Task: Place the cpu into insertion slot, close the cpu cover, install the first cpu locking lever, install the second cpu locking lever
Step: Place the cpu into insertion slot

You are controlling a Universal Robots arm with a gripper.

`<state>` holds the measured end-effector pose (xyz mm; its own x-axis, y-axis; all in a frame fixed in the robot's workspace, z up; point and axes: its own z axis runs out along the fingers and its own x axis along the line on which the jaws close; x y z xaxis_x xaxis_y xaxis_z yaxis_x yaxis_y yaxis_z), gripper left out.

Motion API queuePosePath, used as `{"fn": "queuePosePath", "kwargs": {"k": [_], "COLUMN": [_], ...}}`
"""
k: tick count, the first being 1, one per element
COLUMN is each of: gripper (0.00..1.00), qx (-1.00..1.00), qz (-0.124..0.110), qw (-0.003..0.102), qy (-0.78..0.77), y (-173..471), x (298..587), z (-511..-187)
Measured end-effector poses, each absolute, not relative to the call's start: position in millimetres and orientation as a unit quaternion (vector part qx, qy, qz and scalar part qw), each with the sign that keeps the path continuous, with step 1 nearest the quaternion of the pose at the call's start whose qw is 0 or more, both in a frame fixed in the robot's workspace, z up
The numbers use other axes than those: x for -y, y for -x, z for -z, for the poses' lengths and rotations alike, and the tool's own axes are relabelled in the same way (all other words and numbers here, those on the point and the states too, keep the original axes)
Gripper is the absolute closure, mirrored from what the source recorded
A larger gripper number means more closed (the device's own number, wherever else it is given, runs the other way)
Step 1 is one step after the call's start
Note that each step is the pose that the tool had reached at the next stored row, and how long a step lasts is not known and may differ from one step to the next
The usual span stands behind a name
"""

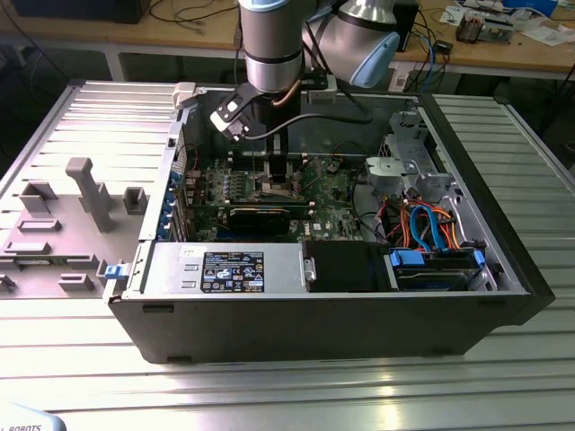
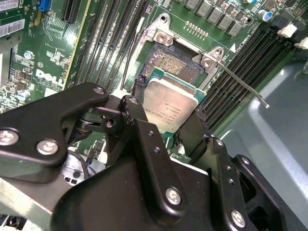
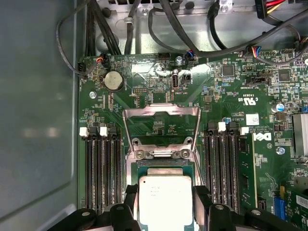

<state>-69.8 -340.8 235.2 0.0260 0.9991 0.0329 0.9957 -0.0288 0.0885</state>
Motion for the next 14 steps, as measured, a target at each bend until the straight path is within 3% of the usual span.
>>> {"fn": "queuePosePath", "kwargs": {"k": [14], "gripper": [0.46], "qx": [-0.701], "qz": [-0.042], "qw": [0.021], "qy": [-0.712], "y": [71], "x": [340], "z": [-213]}}
